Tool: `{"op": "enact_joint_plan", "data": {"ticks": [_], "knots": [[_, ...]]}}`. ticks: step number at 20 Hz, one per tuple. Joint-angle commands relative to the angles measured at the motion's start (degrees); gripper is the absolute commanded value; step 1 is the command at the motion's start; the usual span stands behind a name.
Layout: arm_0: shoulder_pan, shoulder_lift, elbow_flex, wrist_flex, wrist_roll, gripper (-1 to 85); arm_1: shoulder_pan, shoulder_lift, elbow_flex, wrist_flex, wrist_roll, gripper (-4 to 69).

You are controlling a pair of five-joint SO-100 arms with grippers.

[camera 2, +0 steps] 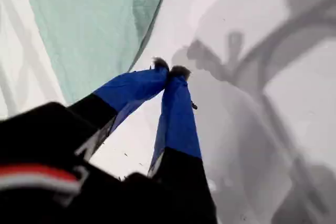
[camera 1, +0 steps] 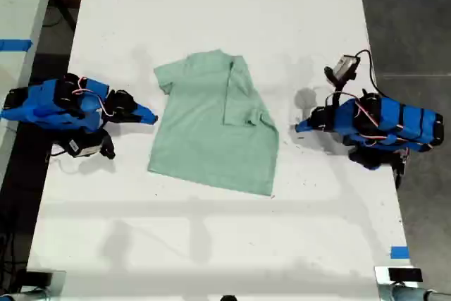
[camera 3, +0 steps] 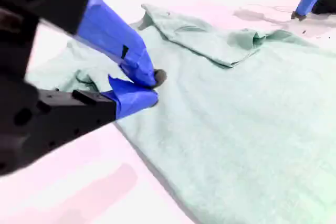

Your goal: Fold t shirt

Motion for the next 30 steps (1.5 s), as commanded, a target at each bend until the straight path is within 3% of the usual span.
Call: {"op": "enact_joint_plan", "data": {"ticks": [1, 3, 7, 9, 11, 13, 16, 19, 21, 25, 30], "knots": [[-3.8, 0.2, 0.8, -2.9, 1.2, -0.1, -1.8, 0.8, 2.5, -0.2, 2.0, 1.5], [-6.9, 0.2, 0.8, -2.5, 6.4, -0.1, -1.8, 0.8, 2.5, -0.2, 2.0, 1.5], [-4.3, 0.2, 0.7, -2.6, 5.3, -0.1, -1.8, 0.8, 2.5, -0.2, 2.0, 1.5], [-3.6, 0.2, -0.1, -2.9, 1.1, -0.1, -1.8, 0.8, 2.5, -0.2, 2.1, 1.5], [-8.9, -1.3, -5.7, -0.3, 3.8, -0.1, -1.7, 0.8, 2.5, -0.2, 2.1, 1.5], [-14.2, -12.7, -16.6, 2.6, 8.6, -0.2, -1.6, 0.8, 2.5, -0.2, 2.1, 1.5], [-23.1, -54.1, -42.5, 5.2, 21.1, 12.7, -1.7, 0.8, 2.5, -0.2, 2.2, 1.5], [-38.0, -77.3, -54.5, 2.4, 38.7, 14.8, -1.8, 0.8, 2.5, -0.2, 2.2, 1.5], [-43.4, -91.1, -60.1, 0.9, 45.5, 15.2, -1.8, 0.8, 2.5, -0.2, 2.2, 1.5], [-50.5, -102.4, -63.0, -2.8, 49.3, 15.2, -1.8, 0.8, 2.5, -0.2, 2.4, 1.5], [-49.4, -105.2, -66.2, -4.6, 47.5, 14.8, -1.8, 0.8, 2.5, -0.2, 2.2, 1.5]]}}
